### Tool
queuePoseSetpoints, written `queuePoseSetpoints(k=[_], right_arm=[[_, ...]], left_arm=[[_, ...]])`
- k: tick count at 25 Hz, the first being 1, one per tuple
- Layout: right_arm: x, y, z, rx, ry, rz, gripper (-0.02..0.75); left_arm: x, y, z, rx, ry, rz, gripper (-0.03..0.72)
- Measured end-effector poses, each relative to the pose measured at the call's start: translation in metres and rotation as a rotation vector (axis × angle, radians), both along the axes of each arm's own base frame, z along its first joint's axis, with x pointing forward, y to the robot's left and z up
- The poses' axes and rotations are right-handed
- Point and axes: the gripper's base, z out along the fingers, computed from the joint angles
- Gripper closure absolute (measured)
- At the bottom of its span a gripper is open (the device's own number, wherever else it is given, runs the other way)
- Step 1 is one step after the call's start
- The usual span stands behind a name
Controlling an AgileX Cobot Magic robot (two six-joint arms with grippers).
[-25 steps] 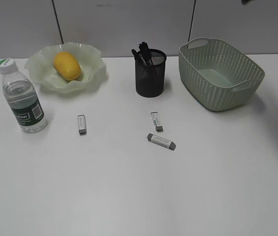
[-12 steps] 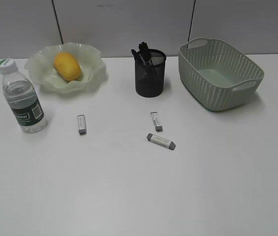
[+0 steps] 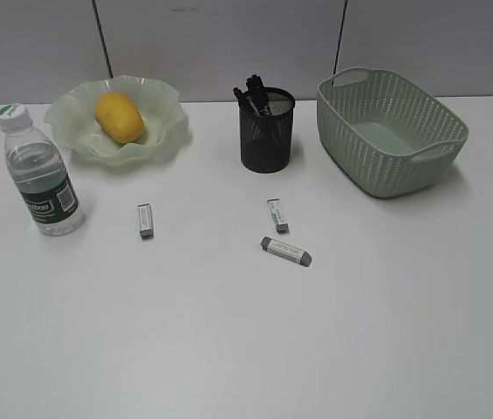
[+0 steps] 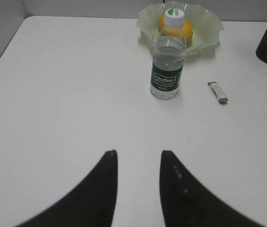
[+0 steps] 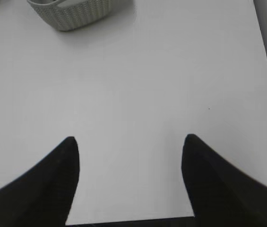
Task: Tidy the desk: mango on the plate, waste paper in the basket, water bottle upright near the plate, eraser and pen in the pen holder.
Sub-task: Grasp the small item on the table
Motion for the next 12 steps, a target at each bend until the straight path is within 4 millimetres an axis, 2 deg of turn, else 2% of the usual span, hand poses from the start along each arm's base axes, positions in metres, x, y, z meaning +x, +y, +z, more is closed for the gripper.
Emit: queuePoseSetpoints(k=[2,4,12], right_arm=[[-0.022,0.004,-0.008,-0.007,-0.038,0.005,0.197],[-0.036,0.008,-0.017,-0.012,-0.057,0.014,0.197],[-0.073,0.015,-0.036,-0.024,-0.134,0.029,0.197]], left_arm=[[0.0,0.0,0.0,0.0,0.0,0.0,0.449],[0.0,0.0,0.0,0.0,0.0,0.0,0.449],[0.0,0.0,0.0,0.0,0.0,0.0,0.449]])
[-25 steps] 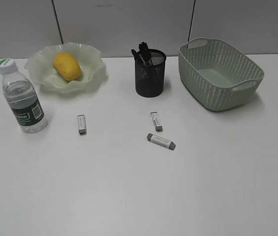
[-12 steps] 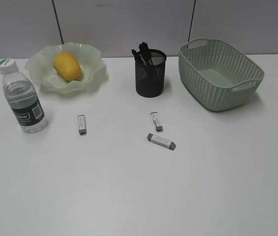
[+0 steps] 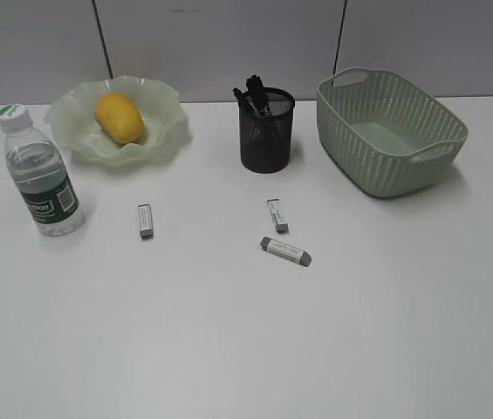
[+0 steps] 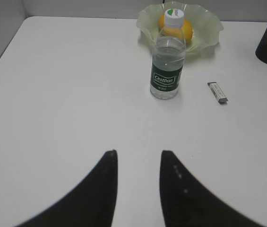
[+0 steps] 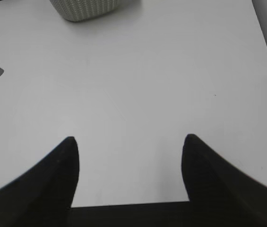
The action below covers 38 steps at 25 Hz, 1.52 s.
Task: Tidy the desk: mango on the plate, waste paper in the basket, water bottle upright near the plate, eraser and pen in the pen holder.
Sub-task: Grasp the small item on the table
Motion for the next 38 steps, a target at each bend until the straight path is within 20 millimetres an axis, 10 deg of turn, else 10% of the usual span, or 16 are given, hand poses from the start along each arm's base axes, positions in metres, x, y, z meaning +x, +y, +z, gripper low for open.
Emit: queuePoseSetpoints(k=[16,38], right_arm=[[-0.065,0.011,-0.019,-0.035,-0.236,0.008,0.213],[-0.066,0.011,-0.02,-0.029,-0.243,0.005,0.252]], left_arm=[[0.0,0.0,0.0,0.0,0.0,0.0,0.449],[0.0,0.0,0.0,0.0,0.001,0.0,0.449]])
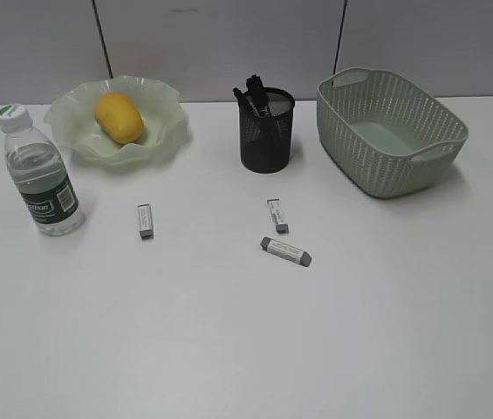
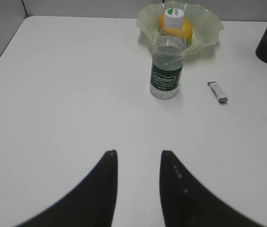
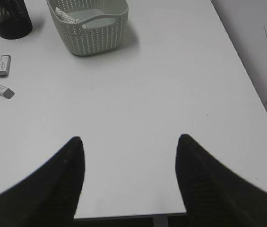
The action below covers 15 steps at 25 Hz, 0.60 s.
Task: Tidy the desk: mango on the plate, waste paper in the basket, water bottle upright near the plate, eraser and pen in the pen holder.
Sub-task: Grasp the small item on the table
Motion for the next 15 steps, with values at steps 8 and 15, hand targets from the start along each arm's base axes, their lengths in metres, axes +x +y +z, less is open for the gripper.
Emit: queuePoseSetpoints(k=[8,15], right_arm=[[0.0,0.0,0.0,0.0,0.0,0.0,0.252],[0.0,0.0,0.0,0.0,0.0,0.0,0.253]], left_arm=[[0.0,0.0,0.0,0.0,0.0,0.0,0.449],[0.0,0.0,0.0,0.0,0.0,0.0,0.449]])
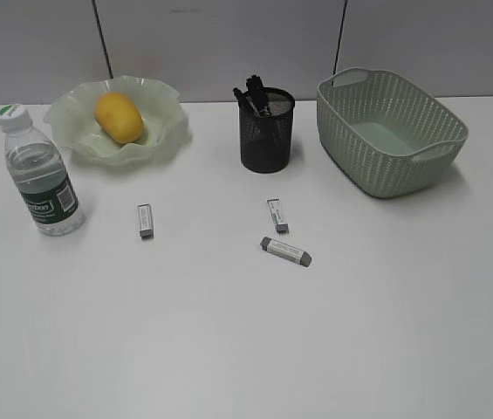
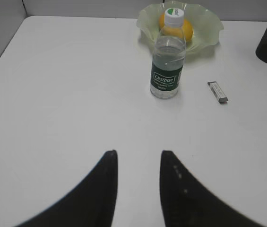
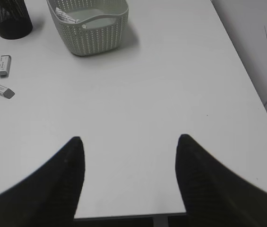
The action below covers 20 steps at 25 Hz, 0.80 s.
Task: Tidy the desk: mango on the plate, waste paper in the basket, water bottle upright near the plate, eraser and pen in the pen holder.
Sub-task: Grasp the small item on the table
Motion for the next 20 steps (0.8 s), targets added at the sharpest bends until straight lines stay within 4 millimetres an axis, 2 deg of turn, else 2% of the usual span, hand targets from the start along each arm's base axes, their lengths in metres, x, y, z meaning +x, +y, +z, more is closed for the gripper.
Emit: queuePoseSetpoints(k=[5,7,9,11,13,20], right_arm=[[0.0,0.0,0.0,0.0,0.0,0.0,0.253],[0.0,0.0,0.0,0.0,0.0,0.0,0.253],[0.0,0.0,0.0,0.0,0.0,0.0,0.253],[0.0,0.0,0.0,0.0,0.0,0.0,0.253],[0.0,0.0,0.0,0.0,0.0,0.0,0.253],[0.0,0.0,0.0,0.0,0.0,0.0,0.253]], left_arm=[[0.0,0.0,0.0,0.001,0.0,0.001,0.436],[0.002,0.0,0.0,0.001,0.014,0.001,0.382],[0.011,0.0,0.0,0.0,0.065,0.001,0.298],[0.025,0.0,0.003,-0.008,0.133,-0.003,0.216],[0.042,-0.001,0.008,-0.028,0.176,-0.011,0.168],[0.119,-0.002,0.034,-0.114,0.373,0.022,0.142]])
